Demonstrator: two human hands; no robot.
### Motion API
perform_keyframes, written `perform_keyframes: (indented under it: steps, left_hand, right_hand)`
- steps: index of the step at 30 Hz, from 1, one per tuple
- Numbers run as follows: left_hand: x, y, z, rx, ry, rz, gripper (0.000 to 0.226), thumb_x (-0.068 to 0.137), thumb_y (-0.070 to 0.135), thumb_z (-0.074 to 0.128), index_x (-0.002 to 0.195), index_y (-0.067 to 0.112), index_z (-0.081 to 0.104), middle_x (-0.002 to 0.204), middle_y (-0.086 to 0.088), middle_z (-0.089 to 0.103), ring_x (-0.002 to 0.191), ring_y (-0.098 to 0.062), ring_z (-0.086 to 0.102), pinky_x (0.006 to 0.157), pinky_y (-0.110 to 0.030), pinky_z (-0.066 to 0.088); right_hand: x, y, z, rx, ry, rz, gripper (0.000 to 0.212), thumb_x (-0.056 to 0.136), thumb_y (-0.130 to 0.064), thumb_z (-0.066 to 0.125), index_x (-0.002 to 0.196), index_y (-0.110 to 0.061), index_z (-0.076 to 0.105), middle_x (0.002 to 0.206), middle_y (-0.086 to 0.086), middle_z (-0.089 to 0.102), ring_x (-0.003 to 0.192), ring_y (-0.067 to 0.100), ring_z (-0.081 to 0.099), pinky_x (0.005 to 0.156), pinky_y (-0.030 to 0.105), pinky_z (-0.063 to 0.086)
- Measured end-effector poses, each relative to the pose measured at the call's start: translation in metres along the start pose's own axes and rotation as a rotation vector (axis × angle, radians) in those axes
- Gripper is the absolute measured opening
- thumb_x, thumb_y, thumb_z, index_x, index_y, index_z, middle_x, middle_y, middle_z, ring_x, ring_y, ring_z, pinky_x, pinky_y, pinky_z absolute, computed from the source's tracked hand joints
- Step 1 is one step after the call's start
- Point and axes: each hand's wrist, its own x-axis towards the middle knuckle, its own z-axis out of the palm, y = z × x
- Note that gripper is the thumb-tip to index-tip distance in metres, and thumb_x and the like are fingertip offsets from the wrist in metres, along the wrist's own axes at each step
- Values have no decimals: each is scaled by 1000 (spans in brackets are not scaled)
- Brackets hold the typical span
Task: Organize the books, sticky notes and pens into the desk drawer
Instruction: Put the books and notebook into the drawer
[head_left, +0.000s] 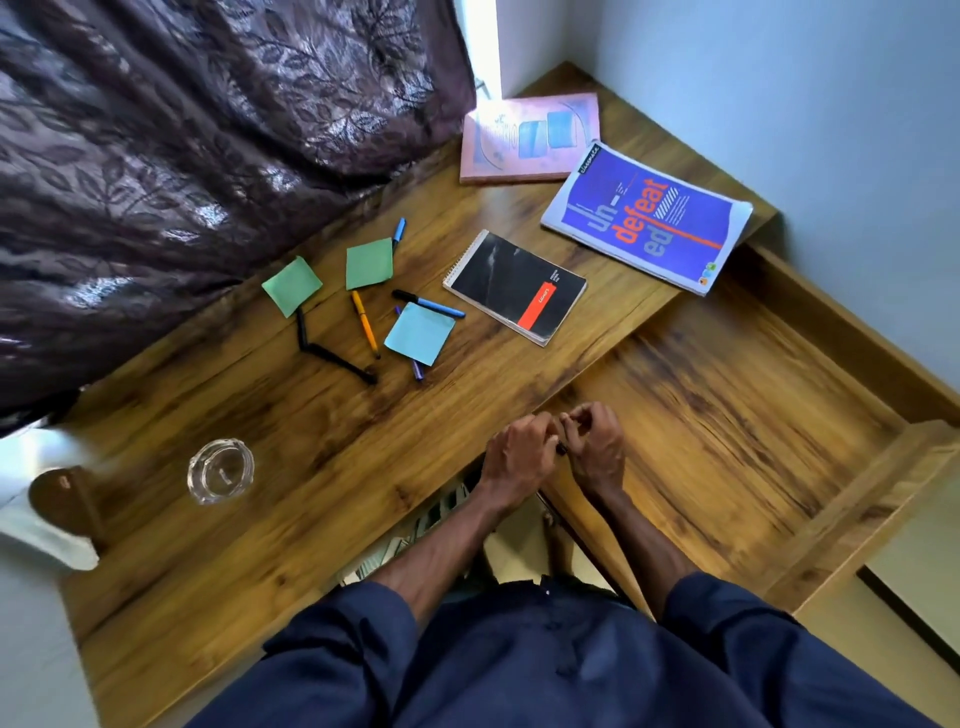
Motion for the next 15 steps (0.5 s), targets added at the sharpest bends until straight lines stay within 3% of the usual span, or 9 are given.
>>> perform_keyframes:
  steps: [3,6,12,15]
  left_hand:
    - [2,-4,-15,2,72,-12,11,97,29,61,106,22,64,96,4,72,80,-9,68,63,-20,54]
    - [4,-13,-32,10,129,-55,13,95,32,63,101,22,66,94,1,74,81,-16,70,62,-25,51]
    - [-3,-49,-67,10,229,-173,15,97,37,58,98,25,67,90,4,73,79,-16,69,61,-25,45]
    - [-8,-72,-80,-5,261,-250,21,98,39,55,96,23,69,91,3,74,82,-19,69,64,-27,47]
  right_hand:
    - [11,-21,2,18,22,-87,11,93,-28,66,92,-21,57,88,-2,55,75,12,53,61,26,48]
    - [20,-45,3,22,38,-165,12,93,-26,66,91,-18,57,87,0,56,74,14,53,61,31,49]
    - [27,-84,13,36,36,-257,15,89,-20,72,86,-16,57,81,0,56,71,16,52,61,29,47]
    - [25,-96,23,28,-7,-293,17,88,-20,73,85,-16,57,81,1,57,69,14,52,61,18,41]
